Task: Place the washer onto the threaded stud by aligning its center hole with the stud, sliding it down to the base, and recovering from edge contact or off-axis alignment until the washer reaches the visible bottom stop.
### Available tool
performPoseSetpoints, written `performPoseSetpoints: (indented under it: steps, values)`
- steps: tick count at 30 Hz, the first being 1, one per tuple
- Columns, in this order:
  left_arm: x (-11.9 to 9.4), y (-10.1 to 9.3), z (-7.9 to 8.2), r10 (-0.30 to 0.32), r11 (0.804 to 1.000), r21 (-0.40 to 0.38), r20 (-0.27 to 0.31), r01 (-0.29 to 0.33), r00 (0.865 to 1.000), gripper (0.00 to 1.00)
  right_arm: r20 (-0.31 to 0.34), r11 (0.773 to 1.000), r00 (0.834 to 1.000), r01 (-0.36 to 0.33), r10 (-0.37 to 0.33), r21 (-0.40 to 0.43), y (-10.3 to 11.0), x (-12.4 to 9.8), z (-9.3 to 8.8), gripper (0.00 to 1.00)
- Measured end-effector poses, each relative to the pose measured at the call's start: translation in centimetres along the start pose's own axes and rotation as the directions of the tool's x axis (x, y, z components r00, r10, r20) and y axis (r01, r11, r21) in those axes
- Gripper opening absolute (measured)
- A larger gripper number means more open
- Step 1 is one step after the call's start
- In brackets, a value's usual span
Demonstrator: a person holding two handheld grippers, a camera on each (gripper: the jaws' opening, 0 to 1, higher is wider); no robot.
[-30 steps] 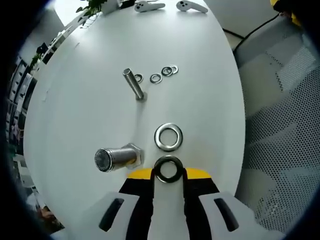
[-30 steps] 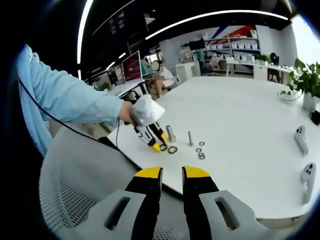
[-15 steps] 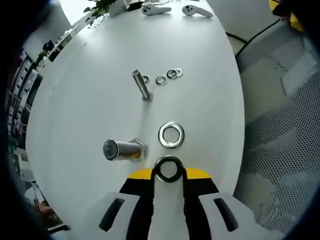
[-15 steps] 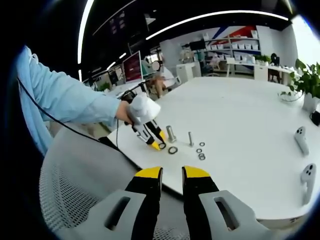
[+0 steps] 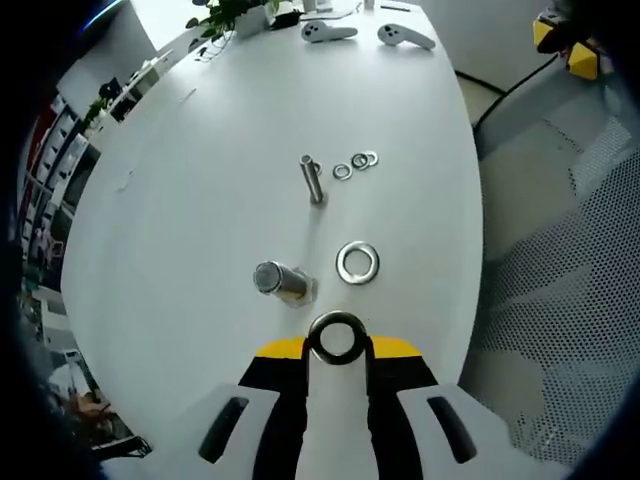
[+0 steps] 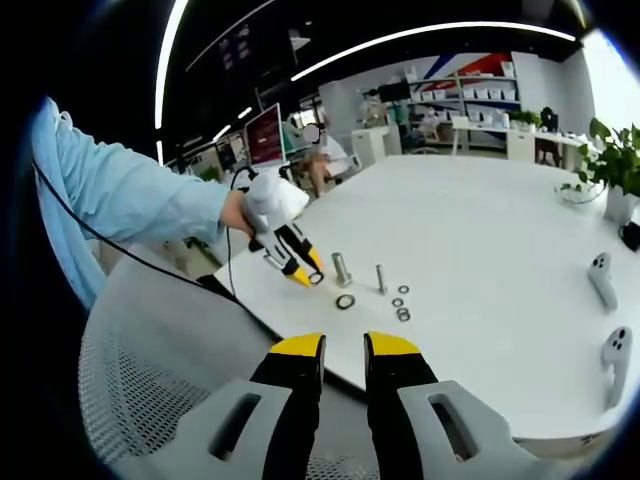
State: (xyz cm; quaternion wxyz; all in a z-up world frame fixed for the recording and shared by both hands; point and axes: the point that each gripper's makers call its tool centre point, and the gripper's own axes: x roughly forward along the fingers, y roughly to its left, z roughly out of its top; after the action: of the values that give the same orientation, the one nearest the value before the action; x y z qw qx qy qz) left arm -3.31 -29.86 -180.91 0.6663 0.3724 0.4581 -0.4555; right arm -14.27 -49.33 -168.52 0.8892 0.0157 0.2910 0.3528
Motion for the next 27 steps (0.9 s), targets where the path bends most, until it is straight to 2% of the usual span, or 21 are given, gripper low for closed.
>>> performPoseSetpoints:
  steps: [9, 19, 27]
  values:
    - [-1.8, 0.6, 0.5, 0.028, 1.0, -0.01, 0.032, -0.028, 0.999, 0.19, 0.0, 1.0, 1.0, 0.001, -0.001, 0.003, 0.0, 0.0, 0.0, 0.18]
    - [-3.5, 1.8, 1.9, 0.054, 0.998, -0.038, 0.076, -0.051, 0.996, 0.19, -0.003, 1.0, 1.0, -0.005, 0.005, 0.001, 0.1, 0.0, -0.1, 0.18]
    - [-3.6, 2.5, 3.1, 0.065, 0.998, -0.014, 0.076, -0.064, 0.995, 0.19, -0.004, 1.0, 1.0, -0.008, 0.008, 0.0, 0.2, 0.0, -0.1, 0.18]
